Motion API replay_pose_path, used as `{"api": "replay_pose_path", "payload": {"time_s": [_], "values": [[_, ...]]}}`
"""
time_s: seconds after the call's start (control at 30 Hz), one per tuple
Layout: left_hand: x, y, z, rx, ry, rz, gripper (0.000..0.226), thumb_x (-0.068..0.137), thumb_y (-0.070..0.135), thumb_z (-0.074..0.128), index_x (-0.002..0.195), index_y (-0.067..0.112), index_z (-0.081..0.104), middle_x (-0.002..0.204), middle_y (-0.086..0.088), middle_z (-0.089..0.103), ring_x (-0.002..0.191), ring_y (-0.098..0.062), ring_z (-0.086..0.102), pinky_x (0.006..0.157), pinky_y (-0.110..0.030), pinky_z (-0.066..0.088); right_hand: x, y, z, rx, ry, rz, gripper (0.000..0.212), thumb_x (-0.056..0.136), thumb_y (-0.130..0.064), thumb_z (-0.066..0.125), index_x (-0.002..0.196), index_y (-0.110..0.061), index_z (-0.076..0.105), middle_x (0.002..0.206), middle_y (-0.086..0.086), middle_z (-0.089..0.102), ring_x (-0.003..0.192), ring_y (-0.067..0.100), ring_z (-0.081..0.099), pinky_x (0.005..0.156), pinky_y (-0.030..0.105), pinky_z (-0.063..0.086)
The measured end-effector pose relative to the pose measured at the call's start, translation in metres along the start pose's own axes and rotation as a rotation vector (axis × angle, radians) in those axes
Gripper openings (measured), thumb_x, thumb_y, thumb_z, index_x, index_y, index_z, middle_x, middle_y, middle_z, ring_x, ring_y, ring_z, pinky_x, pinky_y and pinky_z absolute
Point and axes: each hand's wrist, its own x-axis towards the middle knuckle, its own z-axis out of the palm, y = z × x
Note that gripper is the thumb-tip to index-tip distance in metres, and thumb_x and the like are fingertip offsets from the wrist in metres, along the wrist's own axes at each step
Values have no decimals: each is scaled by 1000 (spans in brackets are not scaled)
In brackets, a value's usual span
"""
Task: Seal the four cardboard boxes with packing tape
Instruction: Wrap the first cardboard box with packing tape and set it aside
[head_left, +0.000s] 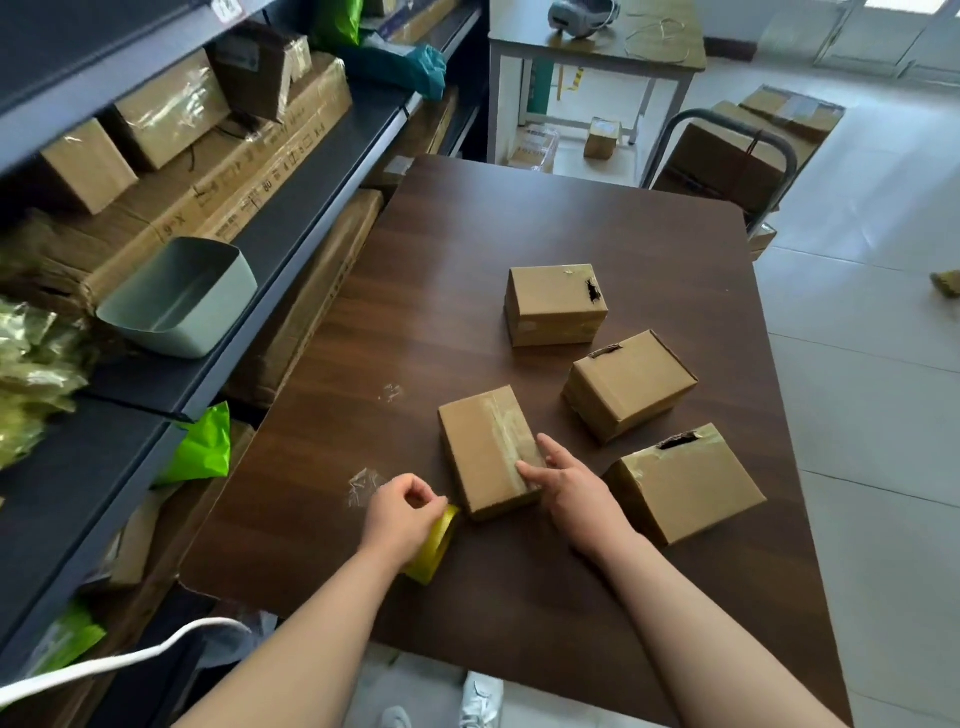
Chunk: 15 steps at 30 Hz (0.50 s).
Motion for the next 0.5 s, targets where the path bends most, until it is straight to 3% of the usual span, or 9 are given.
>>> {"api": "replay_pose_path", "payload": {"time_s": [0.17, 0.27, 0.33, 0.43, 0.5], "values": [[0, -5, -13, -64, 128, -8, 14, 79, 5, 70, 82, 11, 57, 82, 1, 57, 81, -18, 54, 68, -26, 44, 1, 1, 5, 3, -4, 30, 66, 91, 4, 50, 139, -41, 49, 161, -7, 18, 144, 19, 30, 116, 37, 32], [6, -12, -15, -99, 132, -18, 32, 81, 6, 71, 101, 19, 50, 102, 0, 51, 94, -18, 54, 77, -29, 47, -1, 0, 6, 28, -1, 42, 64, 91, 3, 51, 139, -40, 49, 160, -8, 19, 144, 17, 29, 117, 36, 31], [7, -16, -14, -30, 124, 20, 32, 83, 8, 68, 103, 24, 49, 108, 1, 47, 99, -19, 53, 85, -33, 50, -2, -3, 5, 93, 2, 58, 59, 93, -1, 51, 138, -39, 51, 160, -9, 20, 144, 16, 30, 117, 33, 31], [4, -22, -12, 95, 171, 138, 22, 86, 10, 60, 96, 27, 51, 105, 3, 46, 98, -22, 54, 90, -39, 51, -6, -9, 4, 190, 20, 88, 48, 93, -21, 59, 137, -37, 52, 159, -13, 23, 139, 11, 38, 109, 24, 37], [1, -23, -15, 242, 154, 242, 18, 88, 13, 58, 95, 28, 51, 107, 5, 46, 94, -19, 55, 84, -36, 53, -7, -13, 5, 200, 66, 110, 52, 85, -43, 68, 134, -36, 55, 156, -13, 28, 136, 11, 41, 109, 29, 39]]}}
